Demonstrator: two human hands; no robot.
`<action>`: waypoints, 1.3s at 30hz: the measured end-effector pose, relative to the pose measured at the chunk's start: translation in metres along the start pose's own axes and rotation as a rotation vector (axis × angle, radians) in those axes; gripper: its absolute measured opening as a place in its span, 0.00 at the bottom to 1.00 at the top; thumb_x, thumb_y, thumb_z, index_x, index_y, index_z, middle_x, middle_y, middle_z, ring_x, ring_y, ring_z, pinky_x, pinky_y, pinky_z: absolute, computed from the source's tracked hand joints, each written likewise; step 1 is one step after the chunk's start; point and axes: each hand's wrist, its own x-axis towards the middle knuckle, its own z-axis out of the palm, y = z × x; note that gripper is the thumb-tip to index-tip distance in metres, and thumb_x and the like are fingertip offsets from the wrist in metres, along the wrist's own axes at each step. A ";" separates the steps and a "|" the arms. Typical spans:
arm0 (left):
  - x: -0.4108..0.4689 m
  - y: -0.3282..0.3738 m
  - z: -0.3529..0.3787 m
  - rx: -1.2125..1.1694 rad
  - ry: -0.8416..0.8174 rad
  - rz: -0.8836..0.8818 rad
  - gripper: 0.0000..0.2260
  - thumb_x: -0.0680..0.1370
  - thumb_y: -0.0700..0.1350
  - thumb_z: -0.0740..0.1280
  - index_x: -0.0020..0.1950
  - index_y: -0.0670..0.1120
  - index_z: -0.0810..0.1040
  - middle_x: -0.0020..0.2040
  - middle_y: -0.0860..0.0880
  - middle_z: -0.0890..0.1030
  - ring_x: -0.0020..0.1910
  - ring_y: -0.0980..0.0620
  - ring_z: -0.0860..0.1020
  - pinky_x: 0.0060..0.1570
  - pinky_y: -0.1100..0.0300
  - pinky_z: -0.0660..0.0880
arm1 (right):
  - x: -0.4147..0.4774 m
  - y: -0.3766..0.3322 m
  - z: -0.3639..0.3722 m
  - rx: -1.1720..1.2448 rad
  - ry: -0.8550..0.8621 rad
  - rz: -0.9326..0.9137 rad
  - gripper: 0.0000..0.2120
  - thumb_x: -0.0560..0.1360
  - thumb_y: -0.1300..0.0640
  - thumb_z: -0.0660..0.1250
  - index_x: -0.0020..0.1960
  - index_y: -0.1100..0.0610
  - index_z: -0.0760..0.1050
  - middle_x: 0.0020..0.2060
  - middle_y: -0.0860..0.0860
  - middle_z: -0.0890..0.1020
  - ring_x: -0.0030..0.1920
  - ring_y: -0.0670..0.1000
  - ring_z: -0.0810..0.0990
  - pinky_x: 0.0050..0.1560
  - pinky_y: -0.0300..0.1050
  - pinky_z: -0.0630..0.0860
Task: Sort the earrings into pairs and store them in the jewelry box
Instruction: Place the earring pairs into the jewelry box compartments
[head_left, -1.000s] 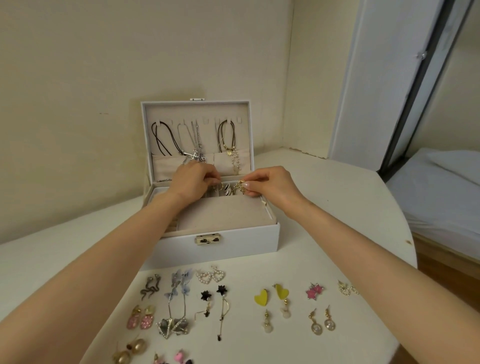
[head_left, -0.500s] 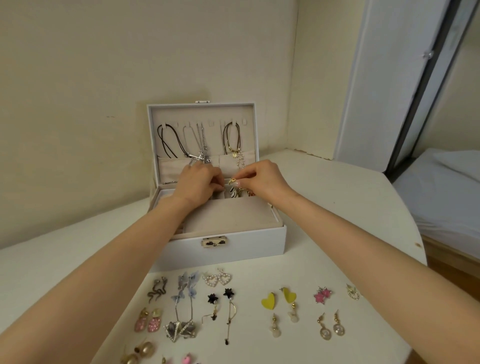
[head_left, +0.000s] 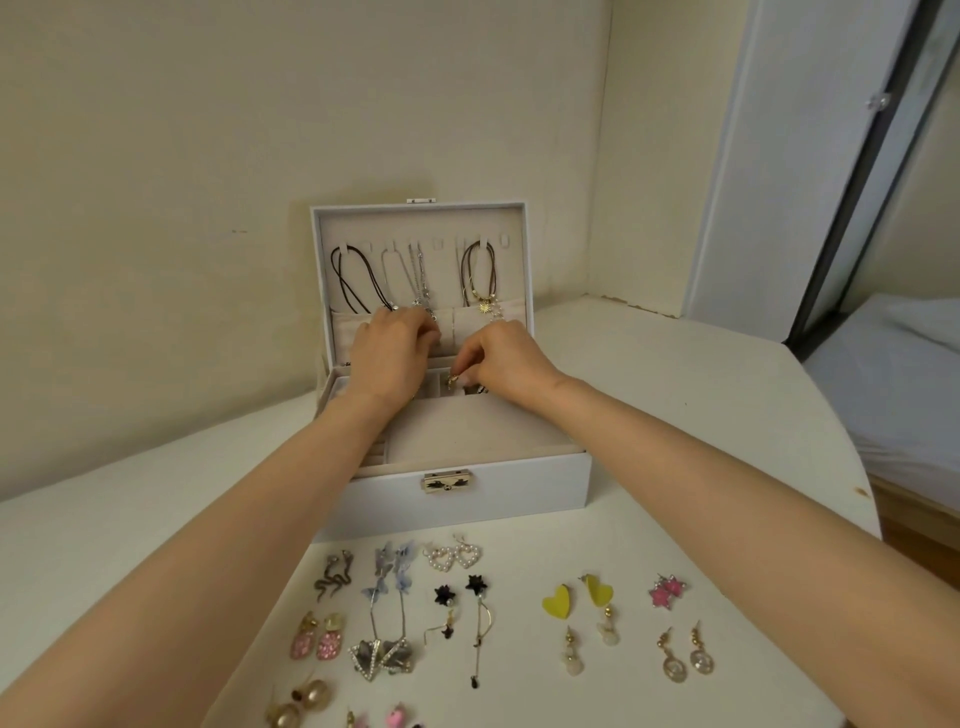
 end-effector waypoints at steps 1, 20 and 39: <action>0.000 0.001 0.000 -0.004 0.007 0.000 0.07 0.78 0.44 0.63 0.51 0.43 0.78 0.50 0.44 0.81 0.53 0.42 0.73 0.50 0.50 0.68 | -0.001 0.000 0.000 -0.004 0.006 0.007 0.08 0.68 0.64 0.74 0.47 0.59 0.84 0.45 0.54 0.84 0.49 0.51 0.81 0.53 0.44 0.76; -0.004 0.007 -0.004 -0.023 -0.064 0.022 0.06 0.77 0.43 0.62 0.49 0.46 0.79 0.48 0.48 0.81 0.53 0.45 0.74 0.51 0.51 0.67 | -0.010 0.001 -0.012 -0.040 0.073 -0.001 0.08 0.70 0.59 0.72 0.48 0.52 0.84 0.44 0.50 0.84 0.49 0.49 0.78 0.47 0.40 0.71; -0.088 0.101 -0.038 -0.185 -0.183 0.421 0.07 0.74 0.47 0.67 0.49 0.45 0.76 0.47 0.49 0.77 0.49 0.49 0.73 0.49 0.56 0.68 | -0.141 0.044 -0.085 -0.070 0.069 0.025 0.05 0.70 0.57 0.73 0.46 0.50 0.84 0.38 0.42 0.80 0.36 0.41 0.72 0.44 0.38 0.68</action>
